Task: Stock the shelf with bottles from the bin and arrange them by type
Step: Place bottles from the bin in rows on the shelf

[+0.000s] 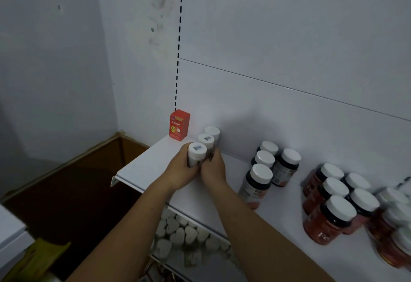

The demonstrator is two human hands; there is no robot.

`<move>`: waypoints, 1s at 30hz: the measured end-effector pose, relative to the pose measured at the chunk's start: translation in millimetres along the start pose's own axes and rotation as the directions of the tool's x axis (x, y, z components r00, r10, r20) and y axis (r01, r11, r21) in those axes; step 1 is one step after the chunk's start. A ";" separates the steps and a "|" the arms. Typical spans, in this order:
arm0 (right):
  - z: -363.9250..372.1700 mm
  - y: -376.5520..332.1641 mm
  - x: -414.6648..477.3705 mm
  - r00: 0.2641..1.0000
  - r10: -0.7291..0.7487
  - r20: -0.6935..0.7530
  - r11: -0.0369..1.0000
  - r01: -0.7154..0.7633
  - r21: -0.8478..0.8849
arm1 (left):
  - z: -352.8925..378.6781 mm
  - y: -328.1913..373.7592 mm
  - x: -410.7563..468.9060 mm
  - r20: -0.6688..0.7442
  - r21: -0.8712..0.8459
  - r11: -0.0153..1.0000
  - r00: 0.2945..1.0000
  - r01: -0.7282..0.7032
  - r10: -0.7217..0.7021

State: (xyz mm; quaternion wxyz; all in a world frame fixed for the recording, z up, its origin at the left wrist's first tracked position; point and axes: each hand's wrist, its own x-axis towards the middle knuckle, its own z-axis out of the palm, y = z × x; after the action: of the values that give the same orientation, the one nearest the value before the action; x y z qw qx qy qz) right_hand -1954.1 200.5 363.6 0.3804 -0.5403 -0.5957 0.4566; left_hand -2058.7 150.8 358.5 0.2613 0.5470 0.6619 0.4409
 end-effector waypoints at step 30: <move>-78.6 1.4 -145.0 0.789 -0.355 0.502 0.828 0.514 -0.222 | -43.3 20.2 -180.1 -0.257 0.557 0.828 0.962 0.069 0.093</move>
State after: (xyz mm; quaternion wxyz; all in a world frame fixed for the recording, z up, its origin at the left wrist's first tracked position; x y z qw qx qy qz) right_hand -1861.0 67.3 391.2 0.2304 -0.3267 -0.8463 0.3520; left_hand -2036.8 -33.7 372.0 -0.0073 0.5376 0.7880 0.2999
